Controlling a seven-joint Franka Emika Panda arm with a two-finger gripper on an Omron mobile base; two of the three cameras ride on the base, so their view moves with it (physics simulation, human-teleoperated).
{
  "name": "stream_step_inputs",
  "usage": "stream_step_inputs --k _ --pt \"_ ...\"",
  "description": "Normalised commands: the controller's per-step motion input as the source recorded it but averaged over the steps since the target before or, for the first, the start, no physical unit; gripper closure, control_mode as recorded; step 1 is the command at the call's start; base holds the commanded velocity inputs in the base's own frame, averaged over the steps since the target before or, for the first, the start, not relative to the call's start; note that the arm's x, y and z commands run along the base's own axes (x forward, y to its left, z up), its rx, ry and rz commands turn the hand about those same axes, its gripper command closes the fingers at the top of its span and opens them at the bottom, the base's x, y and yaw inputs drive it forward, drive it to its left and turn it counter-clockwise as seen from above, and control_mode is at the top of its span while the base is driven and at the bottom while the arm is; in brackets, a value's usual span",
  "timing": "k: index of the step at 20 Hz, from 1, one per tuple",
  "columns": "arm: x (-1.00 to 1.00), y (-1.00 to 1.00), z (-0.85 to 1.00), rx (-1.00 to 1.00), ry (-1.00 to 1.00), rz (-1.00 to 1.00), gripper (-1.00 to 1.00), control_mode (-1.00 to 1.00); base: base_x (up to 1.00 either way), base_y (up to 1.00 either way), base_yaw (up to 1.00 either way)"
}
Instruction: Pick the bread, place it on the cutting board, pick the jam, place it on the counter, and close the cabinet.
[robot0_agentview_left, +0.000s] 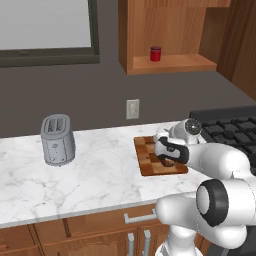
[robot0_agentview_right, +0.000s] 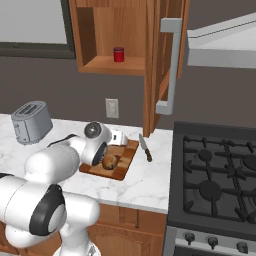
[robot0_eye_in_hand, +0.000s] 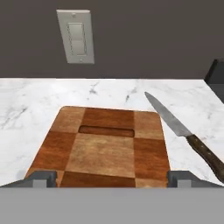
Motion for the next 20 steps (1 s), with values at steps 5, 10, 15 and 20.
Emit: stream_step_inputs --k 5,10,15,20 --pt "0.00 0.00 0.17 0.00 -0.21 0.00 -1.00 -1.00 0.00 0.00 0.00" --pt "0.00 0.00 0.18 0.00 -0.18 0.00 -1.00 -1.00 0.00 0.00 0.00" --pt "0.00 0.00 0.15 0.00 -0.16 0.00 -1.00 -1.00 0.00 0.00 0.00" --pt "-0.04 0.00 0.19 0.00 -0.12 0.00 -1.00 -1.00 0.00 0.00 0.00"
